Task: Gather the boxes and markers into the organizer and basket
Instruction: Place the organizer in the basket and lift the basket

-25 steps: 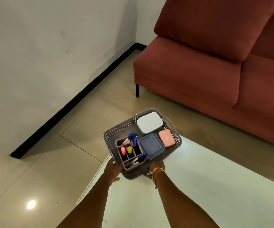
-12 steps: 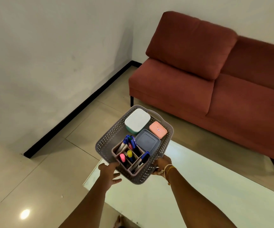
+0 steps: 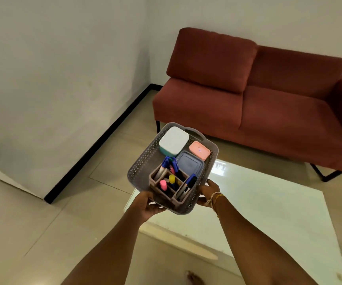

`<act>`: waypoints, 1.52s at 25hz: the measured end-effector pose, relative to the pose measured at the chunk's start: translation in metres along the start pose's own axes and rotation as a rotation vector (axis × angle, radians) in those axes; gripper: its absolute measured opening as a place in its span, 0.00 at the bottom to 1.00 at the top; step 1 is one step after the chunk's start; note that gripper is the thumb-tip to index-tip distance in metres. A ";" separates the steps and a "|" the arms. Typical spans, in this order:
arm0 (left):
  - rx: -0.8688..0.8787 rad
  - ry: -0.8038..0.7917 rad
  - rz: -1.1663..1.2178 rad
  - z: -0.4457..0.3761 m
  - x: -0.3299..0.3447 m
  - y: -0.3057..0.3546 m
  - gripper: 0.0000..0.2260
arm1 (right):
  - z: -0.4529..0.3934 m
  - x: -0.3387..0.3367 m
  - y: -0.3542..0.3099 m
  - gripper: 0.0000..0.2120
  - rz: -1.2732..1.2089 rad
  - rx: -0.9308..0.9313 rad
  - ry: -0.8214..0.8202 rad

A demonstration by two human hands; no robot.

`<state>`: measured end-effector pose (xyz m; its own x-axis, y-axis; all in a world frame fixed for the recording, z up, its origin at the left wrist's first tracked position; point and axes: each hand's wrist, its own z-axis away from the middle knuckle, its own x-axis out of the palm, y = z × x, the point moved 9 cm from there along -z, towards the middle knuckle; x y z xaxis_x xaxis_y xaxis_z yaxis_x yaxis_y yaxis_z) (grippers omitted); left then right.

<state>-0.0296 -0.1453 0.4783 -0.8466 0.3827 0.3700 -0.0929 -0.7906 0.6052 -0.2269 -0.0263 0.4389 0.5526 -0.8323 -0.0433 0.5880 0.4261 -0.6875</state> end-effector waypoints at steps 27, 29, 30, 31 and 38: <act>-0.129 0.088 0.044 0.073 -0.209 -0.294 0.15 | 0.078 -0.013 0.366 0.36 0.090 -0.030 0.005; -0.125 0.128 0.040 0.045 -0.235 -0.328 0.13 | 0.047 -0.007 0.401 0.36 0.141 -0.056 -0.015; -0.135 0.136 0.033 0.034 -0.247 -0.346 0.13 | 0.035 -0.003 0.421 0.35 0.157 -0.046 -0.020; -0.146 0.147 0.026 0.024 -0.258 -0.360 0.13 | 0.023 0.001 0.438 0.35 0.172 -0.036 -0.032; -0.161 0.222 0.018 -0.077 -0.323 -0.427 0.12 | -0.079 0.030 0.520 0.37 0.223 0.006 -0.065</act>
<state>0.2433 0.0322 0.0459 -0.9412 0.2682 0.2054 -0.1443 -0.8689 0.4734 0.0491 0.1428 0.0229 0.7059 -0.6930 -0.1462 0.4506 0.5987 -0.6623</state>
